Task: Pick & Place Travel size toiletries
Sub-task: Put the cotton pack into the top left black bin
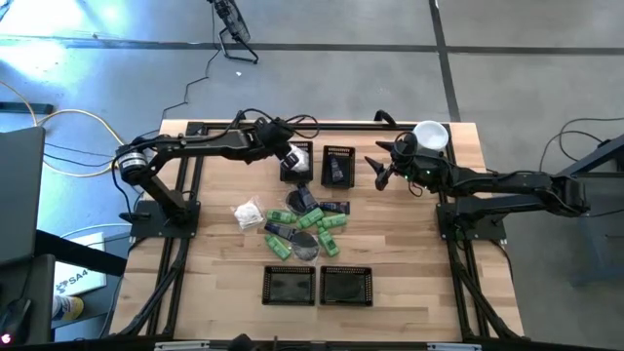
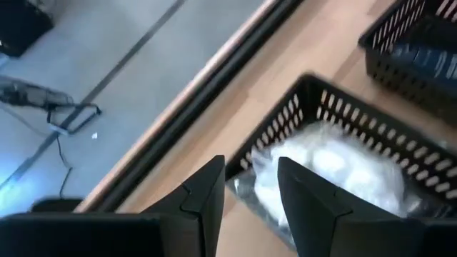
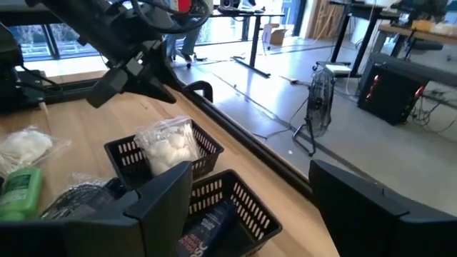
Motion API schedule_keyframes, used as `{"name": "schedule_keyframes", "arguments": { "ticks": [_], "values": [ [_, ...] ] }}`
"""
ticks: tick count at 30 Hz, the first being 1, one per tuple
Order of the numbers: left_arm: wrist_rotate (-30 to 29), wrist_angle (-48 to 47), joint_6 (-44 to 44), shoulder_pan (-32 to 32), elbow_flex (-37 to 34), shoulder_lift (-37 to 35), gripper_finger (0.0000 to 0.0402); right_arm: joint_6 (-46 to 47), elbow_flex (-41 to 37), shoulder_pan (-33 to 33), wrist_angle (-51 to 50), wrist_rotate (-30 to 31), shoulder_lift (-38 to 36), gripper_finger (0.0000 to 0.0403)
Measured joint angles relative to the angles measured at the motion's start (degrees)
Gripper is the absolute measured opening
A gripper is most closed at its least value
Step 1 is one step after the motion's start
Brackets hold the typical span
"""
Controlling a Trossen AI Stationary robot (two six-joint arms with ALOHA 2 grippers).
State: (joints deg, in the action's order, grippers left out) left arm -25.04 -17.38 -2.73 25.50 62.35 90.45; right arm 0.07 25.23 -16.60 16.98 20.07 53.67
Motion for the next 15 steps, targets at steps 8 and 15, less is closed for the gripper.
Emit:
{"name": "schedule_keyframes", "arguments": {
  "ticks": [8, 15],
  "values": [
    [-0.22, 11.11, 7.78, 0.02, 0.0, 0.02, 0.0127, -1.39, 0.0, -2.89, 0.36, 0.59, 0.0, 0.0274],
    [1.17, 15.41, 10.42, 0.02, 0.0, 0.02, 0.0127, -0.18, 0.0, -6.22, 0.37, -4.58, 0.0, 0.0272]
  ]
}}
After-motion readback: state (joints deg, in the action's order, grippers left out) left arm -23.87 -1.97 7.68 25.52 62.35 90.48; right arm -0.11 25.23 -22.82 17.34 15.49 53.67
